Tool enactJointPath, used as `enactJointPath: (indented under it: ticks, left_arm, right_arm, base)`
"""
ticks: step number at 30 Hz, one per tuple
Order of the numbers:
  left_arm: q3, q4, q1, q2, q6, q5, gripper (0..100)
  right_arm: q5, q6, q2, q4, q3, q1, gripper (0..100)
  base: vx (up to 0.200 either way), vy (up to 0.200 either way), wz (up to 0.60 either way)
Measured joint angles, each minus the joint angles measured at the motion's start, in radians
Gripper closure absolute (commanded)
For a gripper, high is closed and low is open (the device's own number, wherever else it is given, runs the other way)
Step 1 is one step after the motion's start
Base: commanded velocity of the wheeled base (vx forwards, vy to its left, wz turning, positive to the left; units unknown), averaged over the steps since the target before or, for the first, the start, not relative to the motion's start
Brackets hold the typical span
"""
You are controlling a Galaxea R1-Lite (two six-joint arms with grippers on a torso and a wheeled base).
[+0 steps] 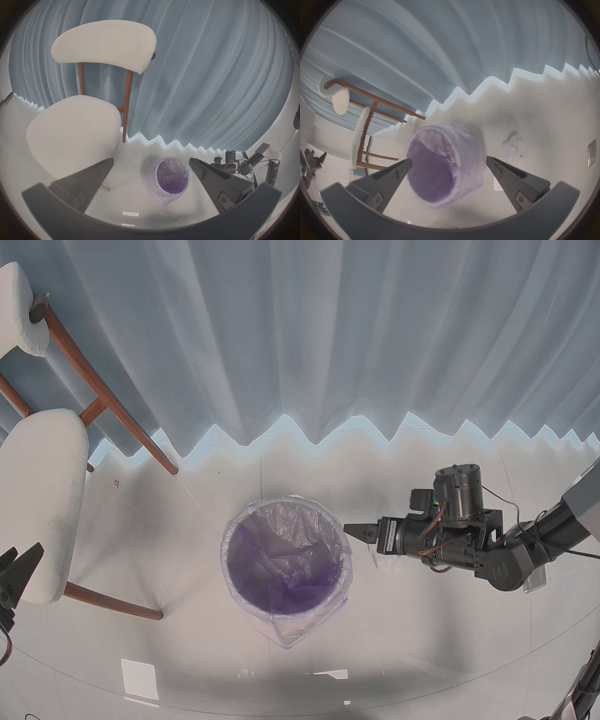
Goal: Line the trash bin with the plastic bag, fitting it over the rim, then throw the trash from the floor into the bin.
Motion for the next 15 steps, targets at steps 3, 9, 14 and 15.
enactJointPath:
  ticks: [3, 9, 14, 15]
  left_arm:
    - [0.000, 0.000, 0.000, 0.008, 0.000, 0.000, 0]
    - [0.006, 0.000, -0.002, 0.019, 0.001, 0.000, 0]
    - [0.009, 0.000, -0.007, 0.025, 0.001, -0.001, 0]
    - [0.009, 0.000, -0.009, 0.026, 0.001, -0.001, 0]
  right_arm:
    - [-0.013, 0.005, -0.002, 0.058, -0.074, 0.018, 0]
    - [-0.044, -0.067, 0.049, 0.015, -0.106, -0.081, 0]
    - [-0.044, -0.185, 0.142, -0.074, -0.100, -0.183, 0]
    - [-0.040, -0.192, 0.160, -0.089, -0.101, -0.195, 0]
  base:
    - [0.000, 0.000, 0.00]
    - [0.000, 0.000, 0.00]
    - [0.000, 0.000, 0.00]
    - [0.000, 0.000, 0.00]
